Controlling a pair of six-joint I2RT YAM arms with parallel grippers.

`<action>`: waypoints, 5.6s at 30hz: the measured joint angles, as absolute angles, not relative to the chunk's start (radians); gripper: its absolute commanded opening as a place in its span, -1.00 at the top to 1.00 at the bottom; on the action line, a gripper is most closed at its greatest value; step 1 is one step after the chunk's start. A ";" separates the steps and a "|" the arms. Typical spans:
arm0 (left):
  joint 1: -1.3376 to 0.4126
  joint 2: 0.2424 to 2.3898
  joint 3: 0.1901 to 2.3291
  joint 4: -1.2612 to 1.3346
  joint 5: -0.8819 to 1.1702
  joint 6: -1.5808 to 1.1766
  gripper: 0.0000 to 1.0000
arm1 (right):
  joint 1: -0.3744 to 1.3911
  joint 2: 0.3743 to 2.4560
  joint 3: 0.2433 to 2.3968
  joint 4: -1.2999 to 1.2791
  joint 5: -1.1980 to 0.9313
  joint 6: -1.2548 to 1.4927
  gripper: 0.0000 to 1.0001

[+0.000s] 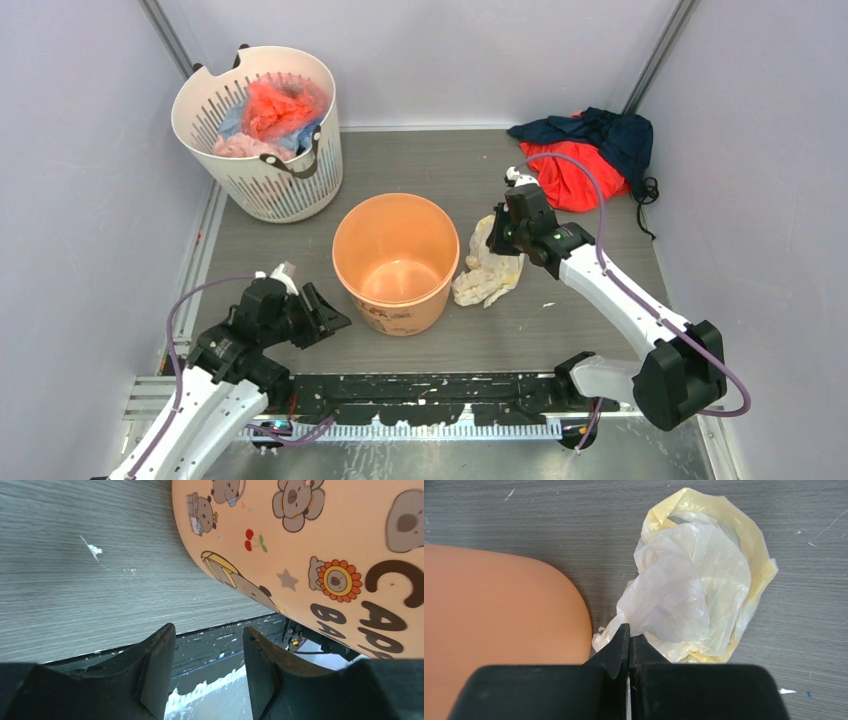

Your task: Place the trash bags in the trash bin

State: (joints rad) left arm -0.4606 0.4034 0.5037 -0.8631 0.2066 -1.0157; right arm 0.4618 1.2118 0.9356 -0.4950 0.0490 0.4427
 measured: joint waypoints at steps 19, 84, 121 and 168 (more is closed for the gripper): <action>-1.173 0.974 0.489 -0.455 -0.198 -1.232 -0.09 | 0.454 1.217 1.036 -0.607 0.210 0.416 0.98; -1.003 0.927 0.722 0.172 0.229 -0.752 -0.99 | 0.450 0.924 1.785 -0.946 -0.202 0.423 0.98; -0.989 0.939 0.786 0.202 0.271 -0.610 0.73 | 0.450 0.926 1.659 -0.847 -0.371 0.490 0.98; -0.964 0.651 1.259 -0.445 0.010 -0.404 0.89 | 0.450 0.917 1.829 -0.963 -0.079 0.371 -0.39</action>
State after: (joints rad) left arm -0.9642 0.6510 1.2591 -0.4446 0.0097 -0.4038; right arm 0.4496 0.9169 1.8286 -0.9630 -0.0788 0.3714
